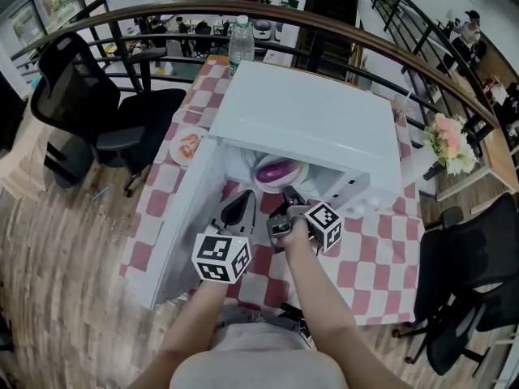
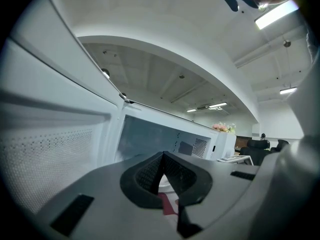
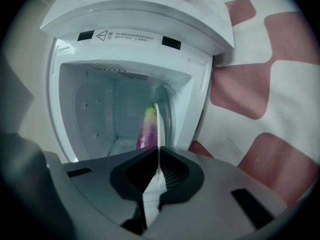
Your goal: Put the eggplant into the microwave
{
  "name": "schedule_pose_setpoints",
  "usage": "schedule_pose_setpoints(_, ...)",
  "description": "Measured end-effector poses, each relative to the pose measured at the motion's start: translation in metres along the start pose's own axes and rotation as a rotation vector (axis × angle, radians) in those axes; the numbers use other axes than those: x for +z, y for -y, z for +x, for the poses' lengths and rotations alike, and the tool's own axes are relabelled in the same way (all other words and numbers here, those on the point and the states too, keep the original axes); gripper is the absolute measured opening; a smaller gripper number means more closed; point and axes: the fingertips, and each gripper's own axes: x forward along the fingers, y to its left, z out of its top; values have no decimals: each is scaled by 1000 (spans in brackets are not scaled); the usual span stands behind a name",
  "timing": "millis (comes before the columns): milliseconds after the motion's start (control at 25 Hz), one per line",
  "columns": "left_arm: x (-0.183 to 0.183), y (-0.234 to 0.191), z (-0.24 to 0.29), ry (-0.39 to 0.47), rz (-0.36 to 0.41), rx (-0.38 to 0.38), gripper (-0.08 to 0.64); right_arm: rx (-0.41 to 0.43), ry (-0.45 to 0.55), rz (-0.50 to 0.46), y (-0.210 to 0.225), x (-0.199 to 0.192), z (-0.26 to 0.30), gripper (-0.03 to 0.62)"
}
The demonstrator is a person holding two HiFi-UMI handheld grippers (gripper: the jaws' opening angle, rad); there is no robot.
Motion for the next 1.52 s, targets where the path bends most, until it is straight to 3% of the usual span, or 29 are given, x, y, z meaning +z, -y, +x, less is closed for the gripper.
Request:
schedule_pose_setpoints(240,-1,1,3,-5,-8,-8,3,-20,-3,-40,-3,3,0,35)
schedule_pose_setpoints(400,-2,3,4,-6,-10,-15,3,-8,-47,-16,-3,-4,-2,143)
schedule_pose_setpoints(720,-2,4,5,-6,-14,-18,3,-58,-81,-14,12,-21,-12,148)
schedule_pose_setpoints(1080,-3,-2,5,-8,-17,-7,3,-81,-69,-12,15,-10,1,167)
schedule_pose_setpoints(1520,-8,-6,9,-22,-27,-8,3,-118,-74,62,18,-5,21,189)
